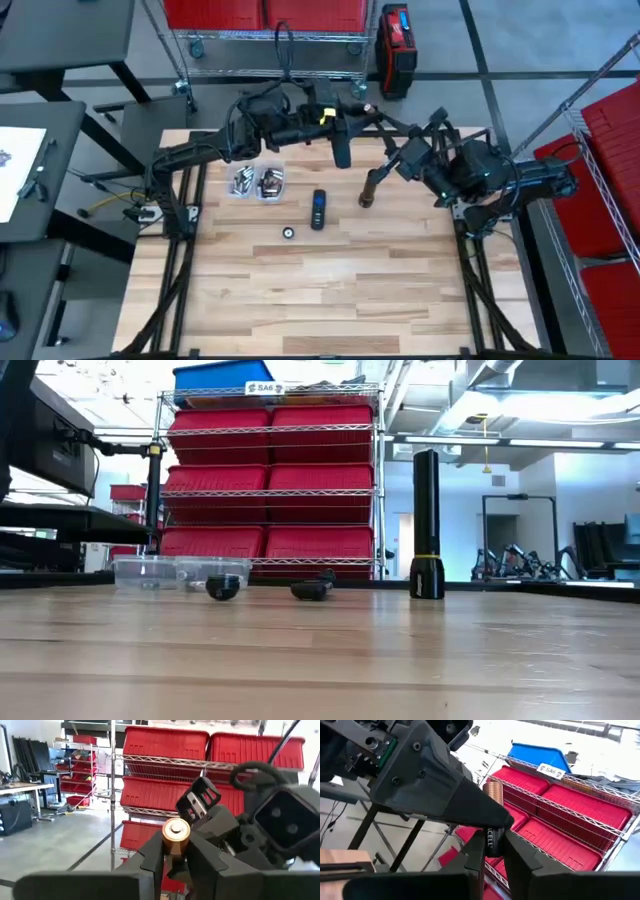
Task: Insert battery
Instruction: Insert the brown battery into the flashlight battery compartment
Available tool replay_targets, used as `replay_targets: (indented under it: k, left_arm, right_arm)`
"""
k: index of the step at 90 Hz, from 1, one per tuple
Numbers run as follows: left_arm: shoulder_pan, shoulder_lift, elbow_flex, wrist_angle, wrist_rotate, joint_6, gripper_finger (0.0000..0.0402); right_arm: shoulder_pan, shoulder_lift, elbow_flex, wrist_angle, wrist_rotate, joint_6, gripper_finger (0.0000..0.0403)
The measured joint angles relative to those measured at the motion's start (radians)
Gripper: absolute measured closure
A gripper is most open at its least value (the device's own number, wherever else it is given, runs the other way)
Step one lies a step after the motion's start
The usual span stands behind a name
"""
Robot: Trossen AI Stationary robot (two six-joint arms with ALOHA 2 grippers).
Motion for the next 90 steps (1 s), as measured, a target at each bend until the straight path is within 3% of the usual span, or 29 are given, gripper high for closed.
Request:
replay_targets:
  k: [25,60,90]
  left_arm:
    - [0.000,-0.002,0.018,-0.003,0.001,0.050,0.0299]
    - [-0.011,-0.002,0.018,-0.041,-0.002,0.052,0.0297]
    - [-0.039,-0.002,0.018,-0.058,-0.002,0.069,0.0295]
  right_arm:
    - [0.040,-0.041,0.003,-0.050,0.084,0.004,0.0369]
    - [0.126,-0.085,0.002,-0.073,0.160,0.003,0.0369]
    - [0.147,-0.089,0.002,-0.168,0.164,0.055,0.0369]
